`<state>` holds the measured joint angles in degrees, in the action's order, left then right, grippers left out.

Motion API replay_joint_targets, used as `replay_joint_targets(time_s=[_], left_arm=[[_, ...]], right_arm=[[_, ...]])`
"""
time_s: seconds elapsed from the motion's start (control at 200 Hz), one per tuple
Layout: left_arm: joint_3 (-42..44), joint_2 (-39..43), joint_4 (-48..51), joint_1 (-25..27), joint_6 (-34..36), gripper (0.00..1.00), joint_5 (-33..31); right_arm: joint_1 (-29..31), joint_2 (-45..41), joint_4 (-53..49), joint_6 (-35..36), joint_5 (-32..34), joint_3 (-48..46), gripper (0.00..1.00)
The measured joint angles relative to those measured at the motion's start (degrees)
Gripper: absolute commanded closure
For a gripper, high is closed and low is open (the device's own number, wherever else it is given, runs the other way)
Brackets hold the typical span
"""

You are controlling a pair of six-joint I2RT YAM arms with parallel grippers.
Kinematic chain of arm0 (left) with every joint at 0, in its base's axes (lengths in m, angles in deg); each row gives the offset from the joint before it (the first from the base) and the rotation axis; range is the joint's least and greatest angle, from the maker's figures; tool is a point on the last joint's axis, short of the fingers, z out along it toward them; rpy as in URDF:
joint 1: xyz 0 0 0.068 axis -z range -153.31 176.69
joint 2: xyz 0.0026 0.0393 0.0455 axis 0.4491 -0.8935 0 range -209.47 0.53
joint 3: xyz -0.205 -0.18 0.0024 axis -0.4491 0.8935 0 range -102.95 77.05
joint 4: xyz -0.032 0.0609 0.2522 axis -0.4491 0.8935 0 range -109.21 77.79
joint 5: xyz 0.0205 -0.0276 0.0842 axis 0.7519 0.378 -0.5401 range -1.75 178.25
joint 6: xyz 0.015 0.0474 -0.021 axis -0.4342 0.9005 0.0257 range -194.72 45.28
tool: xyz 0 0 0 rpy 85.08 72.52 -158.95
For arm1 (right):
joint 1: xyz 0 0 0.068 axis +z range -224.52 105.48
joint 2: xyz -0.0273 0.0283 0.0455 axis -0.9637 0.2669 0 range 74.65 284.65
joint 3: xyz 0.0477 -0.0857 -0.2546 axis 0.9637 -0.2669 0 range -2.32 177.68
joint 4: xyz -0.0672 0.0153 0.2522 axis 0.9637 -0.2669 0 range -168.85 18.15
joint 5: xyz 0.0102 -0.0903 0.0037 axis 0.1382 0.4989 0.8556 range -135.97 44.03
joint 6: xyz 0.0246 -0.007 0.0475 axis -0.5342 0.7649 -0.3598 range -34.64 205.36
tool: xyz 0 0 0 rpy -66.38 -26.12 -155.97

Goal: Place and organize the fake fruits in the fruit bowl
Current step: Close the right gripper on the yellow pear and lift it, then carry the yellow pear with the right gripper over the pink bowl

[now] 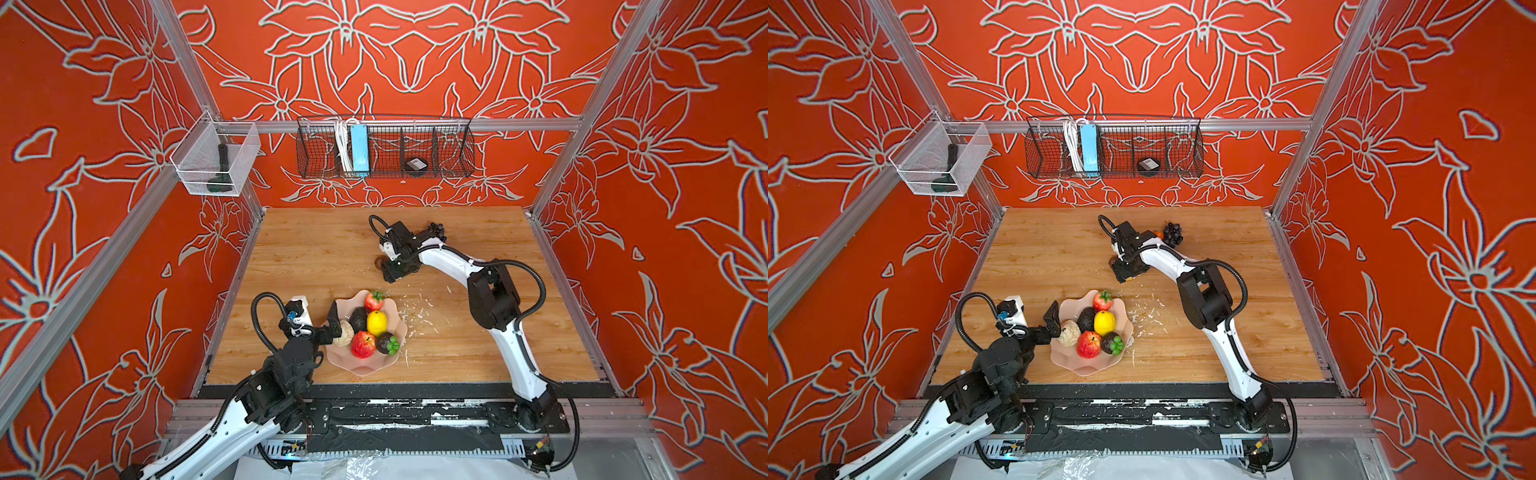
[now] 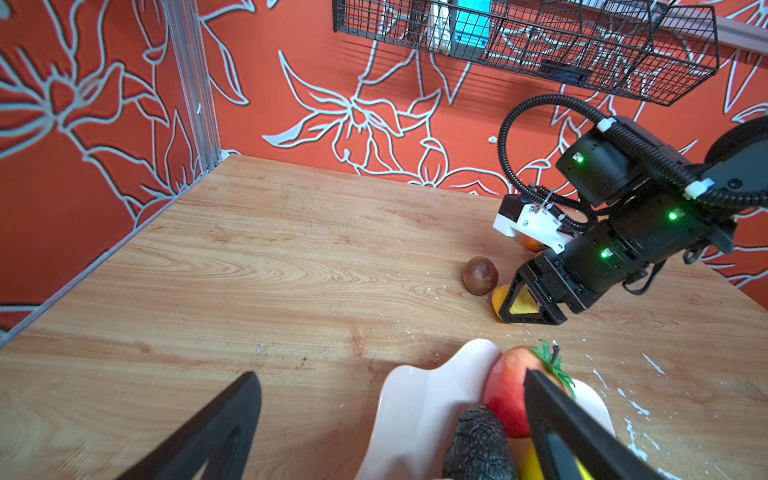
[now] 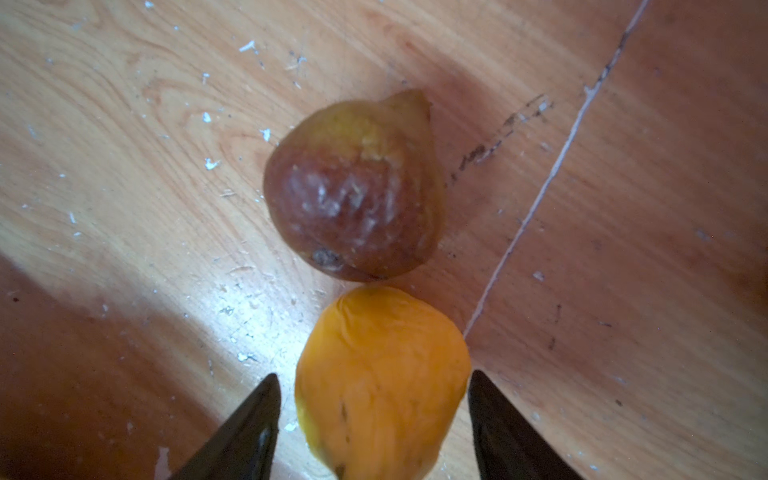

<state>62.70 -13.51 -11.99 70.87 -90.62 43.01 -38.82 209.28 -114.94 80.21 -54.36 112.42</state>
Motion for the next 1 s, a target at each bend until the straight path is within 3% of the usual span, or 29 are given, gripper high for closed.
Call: replay_joint_targets(time_s=[0.505,0.816,1.001], left_arm=[[0.0,0.0,0.0,0.0,0.0,0.02,0.0],[0.0,1.2,0.3,0.0,0.0,0.02,-1.0],[0.0,3.8,1.5,0.0,0.0,0.02,-2.7]], right_arm=[[0.0,-0.4,-0.4,0.2,0.1,0.0,0.48],[0.6,-14.4,0.3,-0.1,-0.6,-9.7,0.50],[4.4,-24.9,1.2,-0.2,-1.1,-15.7,0.50]])
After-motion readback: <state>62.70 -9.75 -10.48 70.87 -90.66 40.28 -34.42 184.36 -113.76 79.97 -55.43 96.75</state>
